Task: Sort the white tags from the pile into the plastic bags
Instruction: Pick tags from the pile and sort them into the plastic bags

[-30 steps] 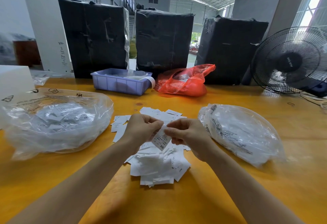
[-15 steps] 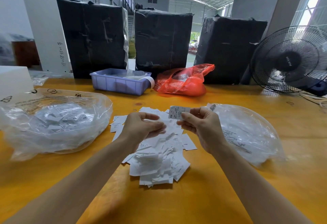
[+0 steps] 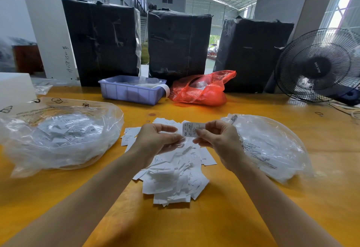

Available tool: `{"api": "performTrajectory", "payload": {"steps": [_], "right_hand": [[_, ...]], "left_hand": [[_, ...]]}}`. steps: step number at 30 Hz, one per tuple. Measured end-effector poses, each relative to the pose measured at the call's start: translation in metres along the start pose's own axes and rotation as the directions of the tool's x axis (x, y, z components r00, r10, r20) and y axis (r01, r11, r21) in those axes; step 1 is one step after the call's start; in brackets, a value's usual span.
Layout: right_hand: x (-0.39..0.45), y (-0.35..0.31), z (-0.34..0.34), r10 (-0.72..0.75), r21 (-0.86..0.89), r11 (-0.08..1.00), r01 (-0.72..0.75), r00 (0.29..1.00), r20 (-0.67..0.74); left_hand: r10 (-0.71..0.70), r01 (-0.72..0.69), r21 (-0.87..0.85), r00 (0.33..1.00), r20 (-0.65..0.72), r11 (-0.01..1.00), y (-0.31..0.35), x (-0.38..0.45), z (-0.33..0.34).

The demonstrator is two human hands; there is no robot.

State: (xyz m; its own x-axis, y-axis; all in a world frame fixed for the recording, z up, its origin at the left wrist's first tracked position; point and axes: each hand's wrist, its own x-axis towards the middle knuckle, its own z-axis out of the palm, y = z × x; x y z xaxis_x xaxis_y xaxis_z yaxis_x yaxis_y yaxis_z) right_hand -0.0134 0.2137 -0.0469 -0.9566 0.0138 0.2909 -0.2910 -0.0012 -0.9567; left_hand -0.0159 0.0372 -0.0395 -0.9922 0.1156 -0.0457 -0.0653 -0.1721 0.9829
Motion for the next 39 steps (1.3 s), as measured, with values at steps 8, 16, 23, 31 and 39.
{"api": "performTrajectory", "payload": {"steps": [8, 16, 23, 31, 39], "right_hand": [[-0.0003, -0.0003, -0.0001, -0.053, -0.057, 0.997, 0.053, 0.999, 0.0], [0.0, -0.0002, -0.0016, -0.087, -0.119, 0.989, 0.086, 0.996, -0.007], [0.0001, 0.0002, 0.0002, -0.051, -0.132, 0.99, 0.058, 0.997, 0.055], [0.001, -0.0018, -0.0025, 0.122, -0.056, 0.992, -0.116, 0.985, 0.121], [0.0008, -0.0052, -0.004, 0.24, -0.01, 0.971, -0.241, 0.96, 0.142]], "left_hand": [[-0.014, 0.013, 0.069, 1.0, 0.009, 0.998, 0.0003, -0.0002, 0.001], [-0.011, 0.01, 0.072, 1.0, 0.016, 0.997, 0.0012, -0.0001, -0.001], [0.086, -0.079, 0.17, 0.996, -0.038, 0.982, -0.0009, 0.0005, -0.0007], [0.166, -0.152, 0.181, 0.984, -0.066, 0.972, -0.0029, 0.0025, -0.003], [0.235, -0.212, 0.34, 0.972, -0.027, 0.916, -0.0065, 0.0026, -0.0016]]}}
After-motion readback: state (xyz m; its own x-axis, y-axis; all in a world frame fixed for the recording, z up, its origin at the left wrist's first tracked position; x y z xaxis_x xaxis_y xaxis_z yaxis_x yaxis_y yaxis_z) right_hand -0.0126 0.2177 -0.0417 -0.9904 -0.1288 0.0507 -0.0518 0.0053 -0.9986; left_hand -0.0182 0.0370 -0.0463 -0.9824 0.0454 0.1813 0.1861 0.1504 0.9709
